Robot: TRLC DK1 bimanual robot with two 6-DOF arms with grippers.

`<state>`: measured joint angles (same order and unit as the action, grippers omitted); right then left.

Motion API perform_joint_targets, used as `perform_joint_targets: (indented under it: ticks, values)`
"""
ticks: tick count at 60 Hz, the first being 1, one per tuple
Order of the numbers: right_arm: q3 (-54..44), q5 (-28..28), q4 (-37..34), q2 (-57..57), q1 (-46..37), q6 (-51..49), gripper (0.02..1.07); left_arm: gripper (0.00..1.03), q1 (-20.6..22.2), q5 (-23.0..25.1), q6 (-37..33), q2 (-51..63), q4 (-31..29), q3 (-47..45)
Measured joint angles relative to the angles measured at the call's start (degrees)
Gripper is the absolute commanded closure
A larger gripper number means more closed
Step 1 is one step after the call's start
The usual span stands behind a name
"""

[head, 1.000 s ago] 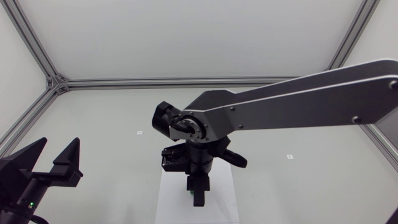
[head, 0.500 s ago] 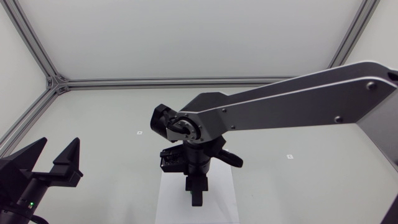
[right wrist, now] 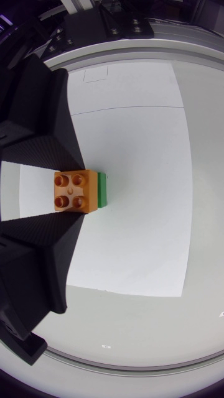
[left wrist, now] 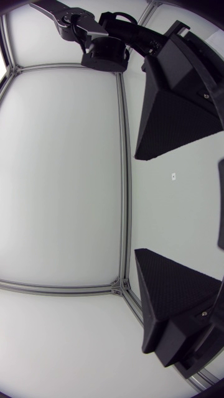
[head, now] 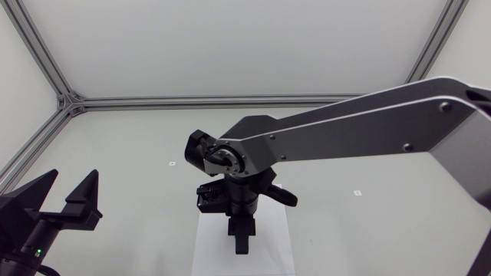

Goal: Pick up the orange 2x2 brick with the right arm and stack it on top of the green 2x2 brick in the center

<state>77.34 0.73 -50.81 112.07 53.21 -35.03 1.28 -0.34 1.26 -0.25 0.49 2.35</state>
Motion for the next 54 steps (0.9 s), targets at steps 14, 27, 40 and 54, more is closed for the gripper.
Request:
perform_joint_targets:
  ticks: [14,27,40,54]
  values:
    - [0.13,0.00,0.00,0.15,0.11,0.02,1.01,0.04,0.00,0.00,0.00,0.00,0.00,0.00]
    - [1.42,0.22,-1.38,1.20,0.11,0.04,1.01,0.04,0.00,0.00,0.00,0.00,0.02,0.00]
    - [4.24,0.13,-4.26,3.48,-0.24,0.28,1.01,0.04,0.00,0.02,0.02,0.00,0.02,0.00]
    - [3.08,-2.67,-2.82,3.06,-1.86,0.28,1.01,0.04,0.00,0.02,0.00,0.00,0.00,0.00]
